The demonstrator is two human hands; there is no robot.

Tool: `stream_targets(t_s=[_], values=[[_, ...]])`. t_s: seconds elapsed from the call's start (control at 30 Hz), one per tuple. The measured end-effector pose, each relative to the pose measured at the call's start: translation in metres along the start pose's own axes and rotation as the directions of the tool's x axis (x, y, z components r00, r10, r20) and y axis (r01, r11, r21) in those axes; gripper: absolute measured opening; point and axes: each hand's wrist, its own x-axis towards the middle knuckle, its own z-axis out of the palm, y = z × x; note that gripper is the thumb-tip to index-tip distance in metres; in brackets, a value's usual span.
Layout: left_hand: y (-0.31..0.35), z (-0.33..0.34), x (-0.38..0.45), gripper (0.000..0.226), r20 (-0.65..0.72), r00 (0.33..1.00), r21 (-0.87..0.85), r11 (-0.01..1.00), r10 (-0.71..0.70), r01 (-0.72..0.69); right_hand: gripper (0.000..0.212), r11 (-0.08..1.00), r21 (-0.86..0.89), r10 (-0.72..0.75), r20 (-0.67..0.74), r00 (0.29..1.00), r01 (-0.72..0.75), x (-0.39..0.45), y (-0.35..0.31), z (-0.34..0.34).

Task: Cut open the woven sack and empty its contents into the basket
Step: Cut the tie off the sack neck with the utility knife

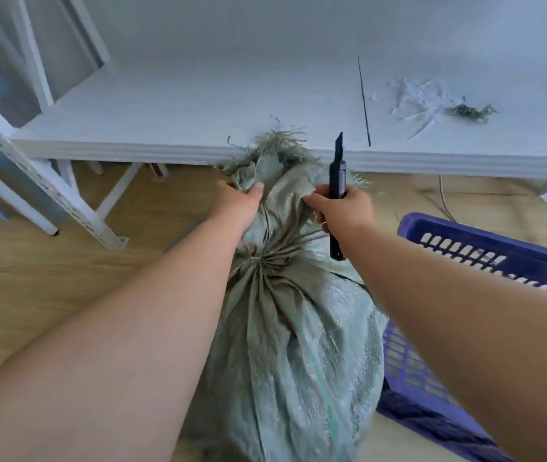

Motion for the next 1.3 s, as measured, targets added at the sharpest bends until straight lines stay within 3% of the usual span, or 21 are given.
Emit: stream_targets(t_s=[0.07,0.13,0.2,0.27,0.3,0.37,0.43,0.53,0.6,0.67,0.83,0.97,1.07,1.17,1.3], values=[[0.004,-0.007,-0.008,0.076,-0.055,0.995,0.027,0.996,0.087,-0.086,0.015,1.000,0.025,-0.016,-0.005,1.000,0.016,0.002,0.002,0.000],[0.002,-0.024,-0.025,0.080,-0.138,0.979,0.200,0.973,0.148,-0.119,0.014,0.999,0.033,-0.022,0.003,1.000,0.022,0.001,0.000,0.000],[-0.010,-0.039,-0.050,0.065,-0.241,0.915,0.352,0.908,0.322,-0.227,0.013,0.999,0.013,-0.046,0.007,0.999,0.046,-0.001,-0.008,0.000],[-0.030,-0.042,-0.072,0.044,-0.193,0.819,0.375,0.812,0.540,-0.448,0.011,0.997,-0.007,-0.074,0.017,0.997,0.074,-0.002,-0.014,0.004],[-0.042,-0.040,-0.078,0.042,-0.120,0.801,0.365,0.776,0.587,-0.514,0.011,0.997,-0.010,-0.080,0.025,0.996,0.081,-0.003,-0.016,0.008],[-0.062,-0.033,-0.081,0.055,0.018,0.855,0.356,0.796,0.519,-0.490,0.007,0.997,0.009,-0.079,0.038,0.996,0.079,-0.008,-0.018,0.017],[-0.073,-0.030,-0.077,0.080,0.093,0.939,0.382,0.860,0.330,-0.340,0.008,0.996,0.041,-0.087,0.106,0.991,0.083,-0.015,-0.018,0.024],[-0.081,-0.028,-0.066,0.098,0.099,0.977,0.453,0.865,0.190,-0.214,0.026,0.984,-0.035,-0.161,0.223,0.961,0.173,-0.026,-0.018,0.030],[-0.085,-0.029,-0.064,0.093,0.041,0.985,0.422,0.891,0.167,-0.168,0.028,0.937,-0.219,-0.255,0.106,0.961,0.273,-0.033,-0.016,0.031],[-0.088,-0.031,-0.069,0.081,-0.030,0.990,0.311,0.943,0.138,-0.122,0.024,0.905,-0.291,-0.322,0.010,0.947,0.311,-0.042,-0.012,0.032],[-0.094,-0.021,-0.083,0.067,-0.065,0.978,0.038,0.980,0.199,-0.197,0.038,0.874,-0.346,-0.250,0.281,0.926,0.341,-0.061,0.007,0.048],[-0.099,-0.017,-0.086,0.073,0.001,0.935,0.026,0.935,0.354,-0.353,0.042,0.882,-0.388,-0.198,0.211,0.957,0.268,-0.047,0.012,0.050],[-0.104,-0.017,-0.076,0.057,0.110,0.864,0.075,0.863,0.492,-0.501,0.035,0.903,-0.371,-0.167,0.160,0.973,0.216,-0.036,0.011,0.050],[-0.108,-0.019,-0.066,0.053,0.154,0.866,0.097,0.865,0.476,-0.493,0.034,0.923,-0.345,-0.126,0.152,0.980,0.172,-0.033,0.016,0.051],[-0.106,-0.020,-0.063,0.057,0.144,0.915,0.100,0.914,0.377,-0.393,0.021,0.874,-0.385,-0.285,0.092,0.954,0.298,-0.044,0.020,0.050]])
